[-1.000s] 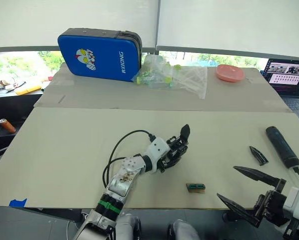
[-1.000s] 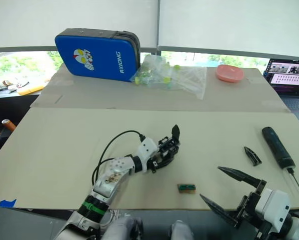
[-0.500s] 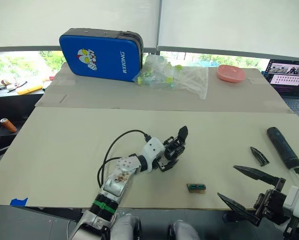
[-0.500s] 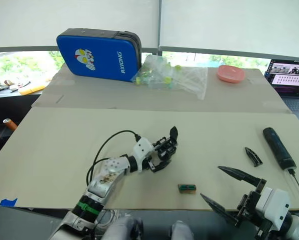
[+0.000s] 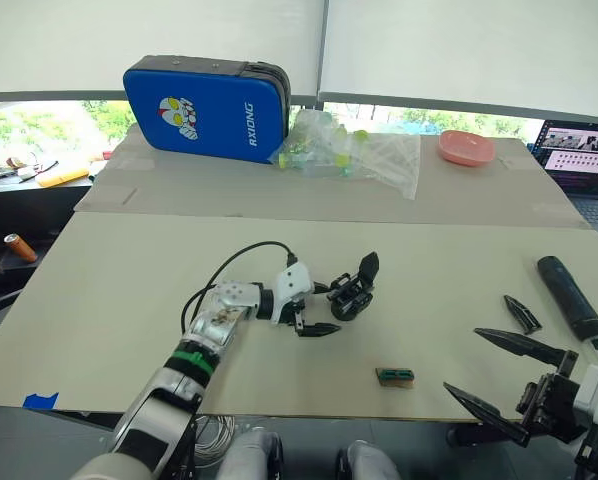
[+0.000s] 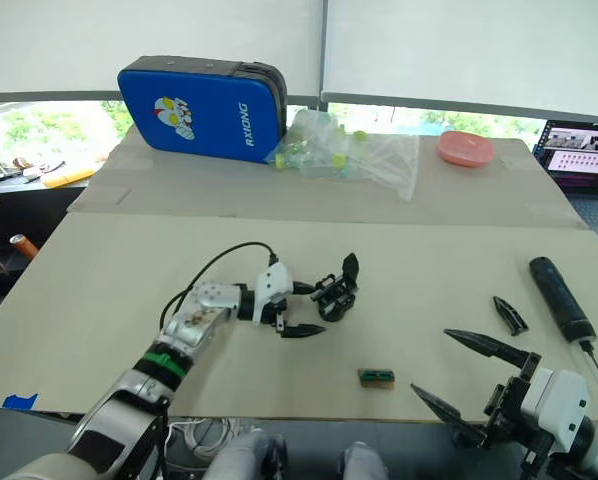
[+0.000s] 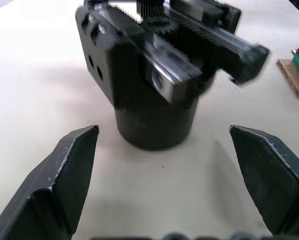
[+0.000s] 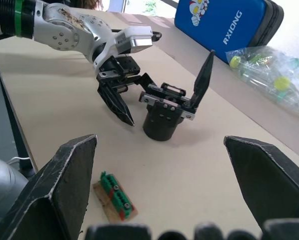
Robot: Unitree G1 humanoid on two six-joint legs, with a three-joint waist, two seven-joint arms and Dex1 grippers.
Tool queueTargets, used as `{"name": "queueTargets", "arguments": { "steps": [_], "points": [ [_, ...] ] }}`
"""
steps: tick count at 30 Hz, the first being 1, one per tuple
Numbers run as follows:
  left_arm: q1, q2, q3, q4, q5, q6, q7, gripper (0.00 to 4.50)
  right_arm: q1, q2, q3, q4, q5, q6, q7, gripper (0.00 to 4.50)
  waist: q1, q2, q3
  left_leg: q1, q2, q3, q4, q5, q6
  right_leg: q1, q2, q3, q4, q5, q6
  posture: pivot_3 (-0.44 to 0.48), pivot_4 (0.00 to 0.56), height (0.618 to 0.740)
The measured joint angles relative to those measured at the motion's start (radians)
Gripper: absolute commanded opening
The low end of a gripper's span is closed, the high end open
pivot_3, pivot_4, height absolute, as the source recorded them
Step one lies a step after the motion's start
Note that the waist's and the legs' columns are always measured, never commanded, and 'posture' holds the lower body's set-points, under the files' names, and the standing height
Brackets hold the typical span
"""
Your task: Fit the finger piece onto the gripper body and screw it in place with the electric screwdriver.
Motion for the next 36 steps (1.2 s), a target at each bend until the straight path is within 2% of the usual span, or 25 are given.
{"name": "queueTargets", "arguments": {
  "steps": [4,11,14,17,22,25,30,32,36],
  "points": [
    [-0.081,-0.062,-0.009,0.16,0.025,-0.083,-0.034,4.43,0.002,0.0,-0.001,0.0,0.0,0.002,0.005,4.5,-0.002,0.0,0.0,0.0,0.0,0.0,0.0,0.003,0.006,0.0,0.001,0.0,0.0,0.0,0.0,0.0,0.15,0.74],
    [-0.16,-0.112,-0.006,0.351,0.069,-0.17,-0.049,4.43,0.022,0.001,-0.006,-0.007,0.002,0.012,0.004,4.5,-0.002,0.0,0.0,0.0,0.0,0.0,0.0,0.003,0.006,0.0,0.001,-0.001,0.0,0.0,0.0,0.0,0.15,0.74],
    [-0.177,-0.116,0.005,0.395,0.081,-0.203,-0.045,3.7,0.041,0.007,-0.008,-0.021,0.002,0.013,0.0,4.5,-0.002,0.0,0.0,0.0,0.0,0.0,0.0,0.002,0.007,0.0,0.0,-0.001,0.0,0.0,0.001,0.0,0.15,0.74],
    [-0.186,-0.115,0.027,0.419,0.086,-0.21,-0.042,2.35,0.051,0.02,-0.008,-0.034,0.002,0.013,-0.002,4.5,-0.004,0.0,0.0,0.0,0.0,0.0,0.0,0.002,0.007,0.0,0.0,-0.001,0.0,0.0,0.0,0.0,0.15,0.74],
    [-0.165,-0.106,0.071,0.399,0.071,-0.192,-0.053,2.37,0.068,0.027,-0.008,-0.035,0.002,0.013,-0.003,4.5,-0.011,0.0,0.0,0.0,0.001,0.0,0.0,0.003,0.006,-0.001,0.0,0.0,0.001,0.0,0.0,0.0,0.15,0.74],
    [-0.091,-0.103,0.102,0.244,0.045,-0.066,-0.018,2.37,0.078,0.031,-0.01,-0.038,0.001,0.013,-0.003,4.5,-0.018,0.0,0.0,-0.002,0.001,0.0,0.0,0.003,0.006,-0.002,0.0,0.001,0.002,0.0,0.0,0.0,0.15,0.74],
    [0.118,-0.117,0.106,-0.217,0.052,0.206,0.186,2.37,0.082,0.041,-0.01,-0.047,-0.002,0.013,-0.004,4.5,-0.018,0.0,0.0,-0.002,0.0,-0.001,0.0,0.003,0.006,-0.002,-0.002,0.005,0.001,0.0,0.0,0.0,0.15,0.74],
    [0.18,-0.125,0.092,-0.344,0.056,0.285,0.246,2.37,0.082,0.041,-0.009,-0.05,-0.002,0.013,-0.004,4.5,-0.016,0.0,0.0,-0.002,0.0,-0.001,0.0,0.003,0.005,-0.002,-0.002,0.005,0.001,0.0,0.0,0.0,0.15,0.74],
    [0.267,-0.152,0.038,-0.486,0.08,0.374,0.346,2.37,0.079,0.041,-0.008,-0.051,-0.002,0.013,-0.003,4.5,-0.013,0.0,0.0,-0.002,0.0,-0.001,0.0,0.0,-0.002,-0.001,-0.002,0.005,0.001,0.0,0.0,0.0,0.15,0.74]
  ]
}}
